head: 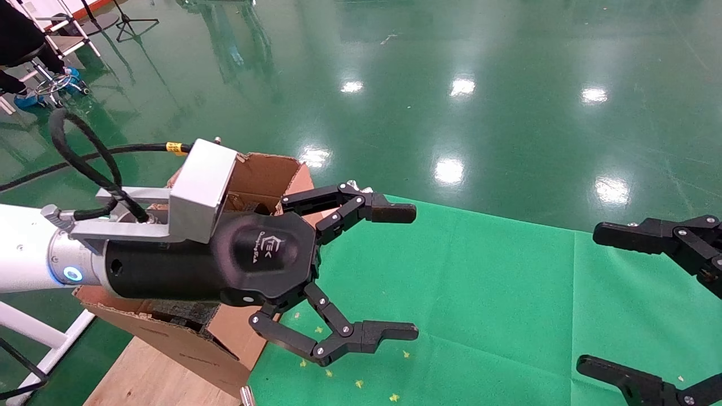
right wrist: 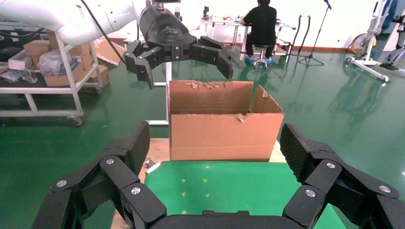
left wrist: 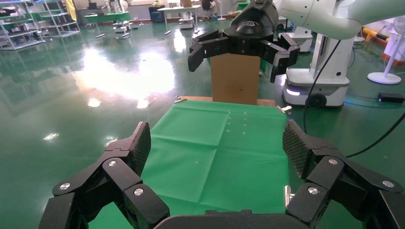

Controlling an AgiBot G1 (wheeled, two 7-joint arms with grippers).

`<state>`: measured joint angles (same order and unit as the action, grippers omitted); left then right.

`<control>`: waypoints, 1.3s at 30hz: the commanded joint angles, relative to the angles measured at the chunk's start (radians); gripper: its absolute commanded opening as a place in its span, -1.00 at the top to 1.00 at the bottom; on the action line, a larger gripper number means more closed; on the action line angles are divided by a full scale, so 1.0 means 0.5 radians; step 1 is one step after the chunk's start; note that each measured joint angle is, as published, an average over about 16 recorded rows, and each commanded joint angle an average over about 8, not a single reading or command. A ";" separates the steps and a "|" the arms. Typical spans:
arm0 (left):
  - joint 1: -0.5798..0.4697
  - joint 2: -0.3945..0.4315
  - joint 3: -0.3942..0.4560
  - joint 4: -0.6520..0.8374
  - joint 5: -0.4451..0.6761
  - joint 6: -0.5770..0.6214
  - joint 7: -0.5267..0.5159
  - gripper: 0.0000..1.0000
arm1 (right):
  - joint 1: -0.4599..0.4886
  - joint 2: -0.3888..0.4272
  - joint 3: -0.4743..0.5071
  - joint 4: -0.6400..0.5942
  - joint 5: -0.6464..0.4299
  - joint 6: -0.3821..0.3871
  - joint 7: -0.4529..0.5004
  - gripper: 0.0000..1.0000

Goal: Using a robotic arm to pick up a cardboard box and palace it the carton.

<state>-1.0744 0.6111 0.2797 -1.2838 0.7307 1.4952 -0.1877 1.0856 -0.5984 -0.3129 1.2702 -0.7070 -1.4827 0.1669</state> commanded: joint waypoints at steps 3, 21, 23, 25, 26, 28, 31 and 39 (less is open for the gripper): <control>0.000 0.000 0.000 0.000 0.000 0.000 0.000 -1.00 | 0.000 0.000 0.000 0.000 0.000 0.000 0.000 -1.00; 0.000 0.000 0.000 0.000 0.000 0.000 0.000 -1.00 | 0.000 0.000 0.000 0.000 0.000 0.000 0.000 -1.00; 0.000 0.000 0.000 0.000 0.000 0.000 0.000 -1.00 | 0.000 0.000 0.000 0.000 0.000 0.000 0.000 -1.00; 0.000 0.000 0.000 0.000 0.000 0.000 0.000 -1.00 | 0.000 0.000 0.000 0.000 0.000 0.000 0.000 -1.00; 0.000 0.000 0.000 0.000 0.000 0.000 0.000 -1.00 | 0.000 0.000 0.000 0.000 0.000 0.000 0.000 -1.00; 0.000 0.000 0.000 0.000 0.000 0.000 0.000 -1.00 | 0.000 0.000 0.000 0.000 0.000 0.000 0.000 -1.00; 0.000 0.000 0.000 0.000 0.000 0.000 0.000 -1.00 | 0.000 0.000 0.000 0.000 0.000 0.000 0.000 -1.00; 0.000 0.000 0.000 0.000 0.000 0.000 0.000 -1.00 | 0.000 0.000 0.000 0.000 0.000 0.000 0.000 -1.00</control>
